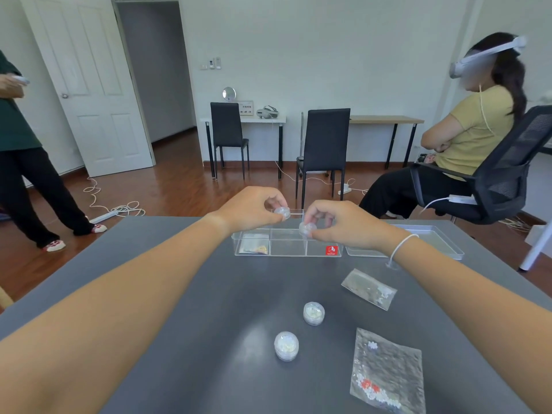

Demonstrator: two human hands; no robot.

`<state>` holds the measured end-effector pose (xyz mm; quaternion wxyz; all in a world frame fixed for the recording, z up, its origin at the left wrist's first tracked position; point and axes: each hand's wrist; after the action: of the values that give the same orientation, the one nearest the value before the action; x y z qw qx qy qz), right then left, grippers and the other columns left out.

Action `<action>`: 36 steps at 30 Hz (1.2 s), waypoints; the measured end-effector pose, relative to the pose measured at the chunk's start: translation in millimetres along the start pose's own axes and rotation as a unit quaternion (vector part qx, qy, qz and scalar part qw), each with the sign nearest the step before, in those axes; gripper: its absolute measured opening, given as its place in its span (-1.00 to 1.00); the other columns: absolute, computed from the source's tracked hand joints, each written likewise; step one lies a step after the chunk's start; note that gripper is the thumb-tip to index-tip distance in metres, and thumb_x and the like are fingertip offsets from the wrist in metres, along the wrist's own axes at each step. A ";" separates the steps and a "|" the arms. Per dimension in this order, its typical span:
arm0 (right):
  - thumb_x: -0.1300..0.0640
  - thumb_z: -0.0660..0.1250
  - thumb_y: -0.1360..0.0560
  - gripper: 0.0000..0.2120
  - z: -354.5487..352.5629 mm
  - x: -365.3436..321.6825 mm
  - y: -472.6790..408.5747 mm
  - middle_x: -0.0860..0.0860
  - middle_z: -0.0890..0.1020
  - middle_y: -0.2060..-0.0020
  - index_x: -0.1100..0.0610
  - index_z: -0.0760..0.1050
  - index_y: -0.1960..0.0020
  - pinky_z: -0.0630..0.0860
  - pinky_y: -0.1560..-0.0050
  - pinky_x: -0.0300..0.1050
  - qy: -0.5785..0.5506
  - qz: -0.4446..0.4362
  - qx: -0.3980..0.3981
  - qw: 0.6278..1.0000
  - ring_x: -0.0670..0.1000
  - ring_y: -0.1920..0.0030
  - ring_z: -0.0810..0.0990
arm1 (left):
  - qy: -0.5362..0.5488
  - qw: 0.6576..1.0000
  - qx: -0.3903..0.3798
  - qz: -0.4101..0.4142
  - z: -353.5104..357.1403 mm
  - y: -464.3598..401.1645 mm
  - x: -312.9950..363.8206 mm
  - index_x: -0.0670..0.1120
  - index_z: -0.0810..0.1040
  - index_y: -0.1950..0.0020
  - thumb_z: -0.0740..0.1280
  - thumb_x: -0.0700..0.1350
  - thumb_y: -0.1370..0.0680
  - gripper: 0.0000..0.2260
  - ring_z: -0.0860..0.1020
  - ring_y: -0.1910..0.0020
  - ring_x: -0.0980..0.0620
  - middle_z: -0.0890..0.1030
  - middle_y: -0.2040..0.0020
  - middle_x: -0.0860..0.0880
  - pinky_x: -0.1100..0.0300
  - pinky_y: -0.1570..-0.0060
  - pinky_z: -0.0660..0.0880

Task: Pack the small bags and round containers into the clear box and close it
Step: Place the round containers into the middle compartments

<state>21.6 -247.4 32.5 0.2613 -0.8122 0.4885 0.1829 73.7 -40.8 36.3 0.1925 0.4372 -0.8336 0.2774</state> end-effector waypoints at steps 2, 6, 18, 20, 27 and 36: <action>0.03 0.38 -0.43 -0.92 -3.6 1.8 -9.0 -0.15 0.57 0.14 -0.03 0.52 0.10 0.37 0.23 -0.32 -0.006 0.001 -0.001 1.000 -0.25 0.33 0.47 | -0.018 1.000 -0.009 -0.009 1.8 -8.6 -4.8 -0.01 0.61 0.08 0.40 -0.06 -0.41 -0.88 0.48 0.36 0.41 0.64 0.08 0.04 0.55 0.31 0.34; 0.02 0.38 -0.43 -0.89 -7.4 8.5 -26.2 -0.16 0.56 0.15 0.00 0.54 0.07 0.33 0.27 -0.34 0.005 0.007 0.007 1.000 -0.23 0.33 0.46 | -0.054 0.997 -0.037 -0.035 7.0 -21.4 -13.6 0.00 0.60 0.04 0.40 -0.02 -0.42 -0.85 0.56 0.01 0.09 0.64 0.01 0.03 0.18 -0.04 0.48; -0.05 0.36 -0.42 -0.86 -8.7 24.8 -51.4 -0.21 0.55 0.19 0.00 0.53 0.11 0.32 0.28 -0.30 0.007 0.021 0.054 0.998 -0.17 0.30 0.45 | -0.243 0.961 -0.123 -0.055 21.9 -49.4 -13.8 -0.03 0.59 -0.01 0.38 -0.01 -0.41 -0.79 0.54 -0.03 -0.03 0.61 -0.06 0.01 0.10 0.06 0.47; -0.04 0.36 -0.43 -0.87 -7.2 27.8 -52.8 -0.20 0.55 0.19 0.00 0.52 0.11 0.32 0.28 -0.29 0.007 0.027 0.052 0.998 -0.17 0.29 0.46 | -0.263 0.954 -0.132 -0.057 24.2 -52.1 -14.9 -0.02 0.59 0.01 0.39 0.00 -0.40 -0.79 0.54 -0.03 -0.04 0.62 -0.05 0.01 0.14 0.11 0.44; 0.03 0.36 -0.44 -0.87 -0.8 33.9 -57.0 -0.12 0.56 0.17 0.07 0.54 0.08 0.34 0.27 -0.30 -0.001 0.035 0.037 0.999 -0.15 0.26 0.46 | -0.294 0.938 -0.161 -0.085 27.9 -58.4 -13.4 -0.04 0.59 -0.01 0.39 -0.03 -0.40 -0.79 0.55 -0.03 -0.07 0.62 -0.07 -0.01 0.14 0.11 0.45; 0.06 0.39 -0.42 -0.94 6.9 26.9 -69.6 -0.09 0.55 0.13 0.00 0.51 0.16 0.36 0.22 -0.26 0.025 0.051 0.007 0.998 -0.17 0.20 0.45 | -0.172 0.978 -0.100 -0.058 4.3 -49.3 -16.6 -0.03 0.63 0.01 0.36 -0.06 -0.43 -0.83 0.55 -0.02 0.03 0.58 0.08 0.09 0.08 -0.07 0.48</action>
<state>95.4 -235.1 29.3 0.2448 -0.7890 0.5365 0.1724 123.6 -56.0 38.2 0.1050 0.5044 -0.8511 0.1014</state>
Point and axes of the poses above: each hand's wrist, its own y-axis away from the middle knuckle, its own z-axis out of the palm, x = y × z
